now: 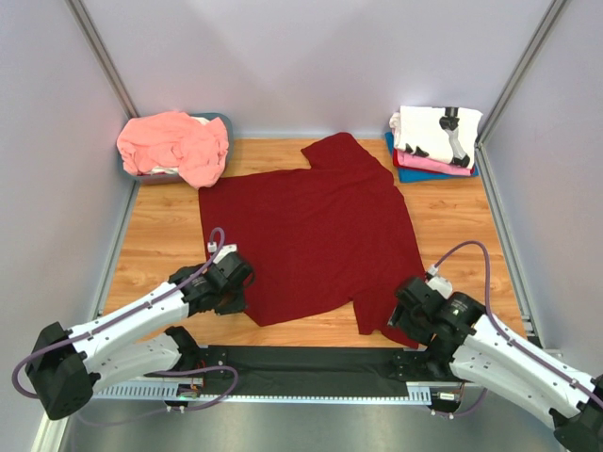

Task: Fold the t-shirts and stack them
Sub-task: Fold the tshirt

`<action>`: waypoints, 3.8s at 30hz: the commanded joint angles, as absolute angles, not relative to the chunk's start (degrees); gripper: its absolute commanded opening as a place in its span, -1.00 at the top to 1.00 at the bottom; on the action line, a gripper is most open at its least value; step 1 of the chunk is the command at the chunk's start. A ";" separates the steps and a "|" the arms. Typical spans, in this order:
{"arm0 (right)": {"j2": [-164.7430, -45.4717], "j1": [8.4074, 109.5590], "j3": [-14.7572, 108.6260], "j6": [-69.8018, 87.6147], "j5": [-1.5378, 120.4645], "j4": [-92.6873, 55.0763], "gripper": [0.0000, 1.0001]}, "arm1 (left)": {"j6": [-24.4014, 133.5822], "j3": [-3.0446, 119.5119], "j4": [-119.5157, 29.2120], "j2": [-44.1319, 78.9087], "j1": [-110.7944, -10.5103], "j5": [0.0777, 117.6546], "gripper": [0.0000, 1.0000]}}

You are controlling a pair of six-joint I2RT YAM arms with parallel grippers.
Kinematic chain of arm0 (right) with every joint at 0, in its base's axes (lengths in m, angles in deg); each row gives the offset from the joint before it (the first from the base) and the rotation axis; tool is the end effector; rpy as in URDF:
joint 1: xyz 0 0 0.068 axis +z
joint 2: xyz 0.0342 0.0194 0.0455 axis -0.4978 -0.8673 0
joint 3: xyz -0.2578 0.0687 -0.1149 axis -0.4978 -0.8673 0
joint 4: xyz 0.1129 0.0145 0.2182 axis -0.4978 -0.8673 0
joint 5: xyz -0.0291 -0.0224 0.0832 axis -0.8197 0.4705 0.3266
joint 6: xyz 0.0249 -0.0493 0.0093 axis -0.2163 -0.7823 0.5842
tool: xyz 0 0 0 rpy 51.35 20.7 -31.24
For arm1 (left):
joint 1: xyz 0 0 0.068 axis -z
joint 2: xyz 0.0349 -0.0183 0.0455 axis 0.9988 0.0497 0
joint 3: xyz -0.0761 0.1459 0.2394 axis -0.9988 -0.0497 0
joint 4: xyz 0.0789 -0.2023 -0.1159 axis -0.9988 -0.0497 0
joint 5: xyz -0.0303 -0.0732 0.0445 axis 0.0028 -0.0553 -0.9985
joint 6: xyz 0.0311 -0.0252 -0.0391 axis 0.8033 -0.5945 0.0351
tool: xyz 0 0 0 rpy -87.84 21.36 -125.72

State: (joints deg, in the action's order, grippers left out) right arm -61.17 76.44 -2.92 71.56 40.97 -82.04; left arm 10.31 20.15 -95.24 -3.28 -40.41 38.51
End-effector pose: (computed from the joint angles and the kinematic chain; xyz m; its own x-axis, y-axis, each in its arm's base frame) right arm 0.0462 0.0382 0.1894 -0.8701 0.4185 -0.2602 0.3836 0.9067 0.1756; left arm 0.0969 -0.0911 0.2155 -0.9043 -0.2200 -0.3659 -0.1580 0.9686 -0.1920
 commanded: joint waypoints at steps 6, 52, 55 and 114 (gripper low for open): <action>-69.01 76.70 -3.83 78.48 35.91 -79.22 -0.10 | 15.81 15.78 -89.89 -6.77 -42.85 43.04 1.00; -83.34 64.15 33.77 47.63 21.05 -75.88 1.00 | 19.31 25.35 -99.29 -9.94 -56.28 49.29 1.00; -88.00 61.07 37.11 42.54 22.37 -73.06 1.00 | 22.82 26.40 -97.80 -8.63 -60.86 50.25 1.00; -147.54 44.36 93.46 18.18 31.69 -79.58 -0.47 | 37.34 54.20 -95.94 27.17 -86.80 53.42 -0.56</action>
State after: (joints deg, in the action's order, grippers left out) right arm -156.53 45.39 99.74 19.41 34.06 -77.28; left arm 35.95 54.36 -92.79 36.17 -86.64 54.18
